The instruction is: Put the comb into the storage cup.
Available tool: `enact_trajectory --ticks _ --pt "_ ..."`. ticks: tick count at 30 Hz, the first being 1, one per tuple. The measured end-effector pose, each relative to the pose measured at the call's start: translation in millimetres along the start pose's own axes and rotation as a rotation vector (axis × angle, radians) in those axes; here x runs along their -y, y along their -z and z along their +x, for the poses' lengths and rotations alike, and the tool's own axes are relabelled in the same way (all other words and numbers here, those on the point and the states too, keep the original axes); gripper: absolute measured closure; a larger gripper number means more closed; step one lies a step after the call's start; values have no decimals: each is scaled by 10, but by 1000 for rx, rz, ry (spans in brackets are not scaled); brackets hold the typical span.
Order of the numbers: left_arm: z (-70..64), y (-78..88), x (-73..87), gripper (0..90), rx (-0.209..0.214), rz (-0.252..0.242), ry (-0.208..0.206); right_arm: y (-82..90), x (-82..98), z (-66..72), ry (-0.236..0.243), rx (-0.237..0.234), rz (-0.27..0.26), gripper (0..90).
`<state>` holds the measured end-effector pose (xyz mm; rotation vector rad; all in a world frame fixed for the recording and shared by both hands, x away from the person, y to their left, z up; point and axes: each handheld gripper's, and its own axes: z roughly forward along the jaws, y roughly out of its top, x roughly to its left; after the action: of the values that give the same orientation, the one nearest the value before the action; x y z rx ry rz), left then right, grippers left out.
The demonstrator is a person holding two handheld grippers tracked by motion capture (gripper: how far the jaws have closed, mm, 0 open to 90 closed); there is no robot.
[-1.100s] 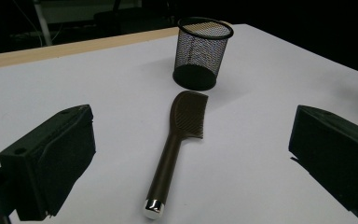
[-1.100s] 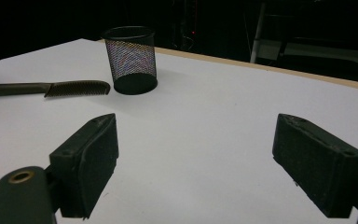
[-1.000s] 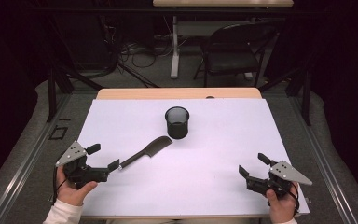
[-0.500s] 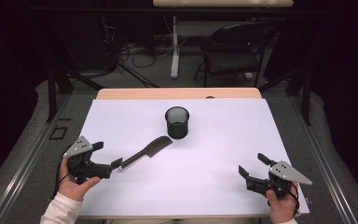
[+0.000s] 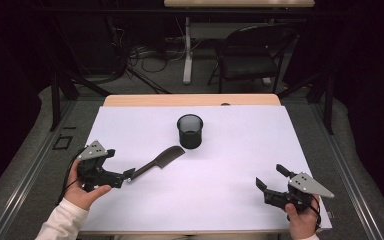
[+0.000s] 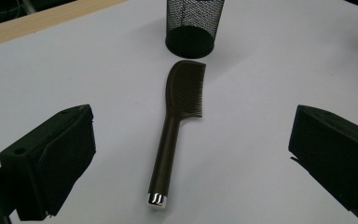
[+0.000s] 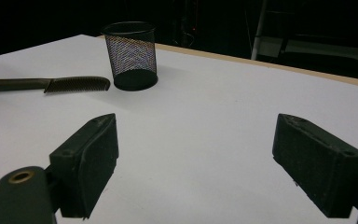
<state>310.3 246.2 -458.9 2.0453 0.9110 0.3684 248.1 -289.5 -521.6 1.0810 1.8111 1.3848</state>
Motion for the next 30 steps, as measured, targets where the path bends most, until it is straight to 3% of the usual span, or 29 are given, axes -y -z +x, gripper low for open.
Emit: enact_trajectory --ticks 10,30 --pt "0 -18 -90 8 -10 86 -32 -11 4 1 3 1 4 142" --pt "51 -119 -183 9 -28 237 -49 -25 9 5 9 -5 16 142"
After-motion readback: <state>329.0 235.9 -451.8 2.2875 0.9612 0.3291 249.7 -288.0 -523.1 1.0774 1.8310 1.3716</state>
